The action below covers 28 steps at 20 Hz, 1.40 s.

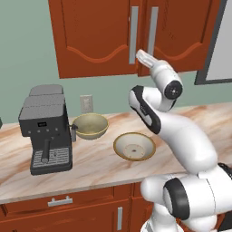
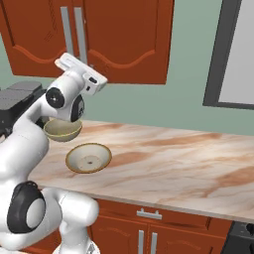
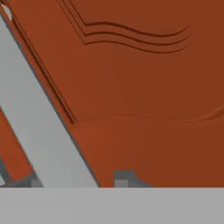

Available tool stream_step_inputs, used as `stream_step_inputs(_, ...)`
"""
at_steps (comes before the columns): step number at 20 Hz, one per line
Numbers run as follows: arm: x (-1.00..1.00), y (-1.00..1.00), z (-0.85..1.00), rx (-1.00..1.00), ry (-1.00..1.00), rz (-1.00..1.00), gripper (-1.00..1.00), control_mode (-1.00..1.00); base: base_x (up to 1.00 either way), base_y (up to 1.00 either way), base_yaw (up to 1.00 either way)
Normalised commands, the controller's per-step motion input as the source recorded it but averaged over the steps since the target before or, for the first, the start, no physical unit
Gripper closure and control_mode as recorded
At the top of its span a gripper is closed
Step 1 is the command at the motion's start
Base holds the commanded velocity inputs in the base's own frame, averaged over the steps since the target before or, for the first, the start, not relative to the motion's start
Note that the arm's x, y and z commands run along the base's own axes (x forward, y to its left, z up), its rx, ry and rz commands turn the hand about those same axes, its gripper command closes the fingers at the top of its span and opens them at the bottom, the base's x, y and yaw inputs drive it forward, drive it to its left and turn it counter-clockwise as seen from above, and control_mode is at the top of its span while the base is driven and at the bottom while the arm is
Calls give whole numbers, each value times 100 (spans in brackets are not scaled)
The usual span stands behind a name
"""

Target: Open the cabinet. Pick the bowls from the counter and place them in the cabinet. Then close the cabinet.

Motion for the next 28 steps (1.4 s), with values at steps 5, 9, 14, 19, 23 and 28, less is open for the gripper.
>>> stream_step_inputs(5,-68,-100,0,38,0,0,100,-100,0,0,0)
stream_step_inputs(9,-72,-100,0,36,0,0,100,-100,0,0,0)
stream_step_inputs(14,-76,-100,0,33,0,-1,100,-100,0,0,0)
stream_step_inputs(19,-74,-100,0,32,0,-1,100,-100,0,0,0)
stream_step_inputs(23,-69,-100,0,32,0,0,100,-100,0,0,0)
stream_step_inputs(28,-48,-100,0,33,2,0,100,-100,0,0,0)
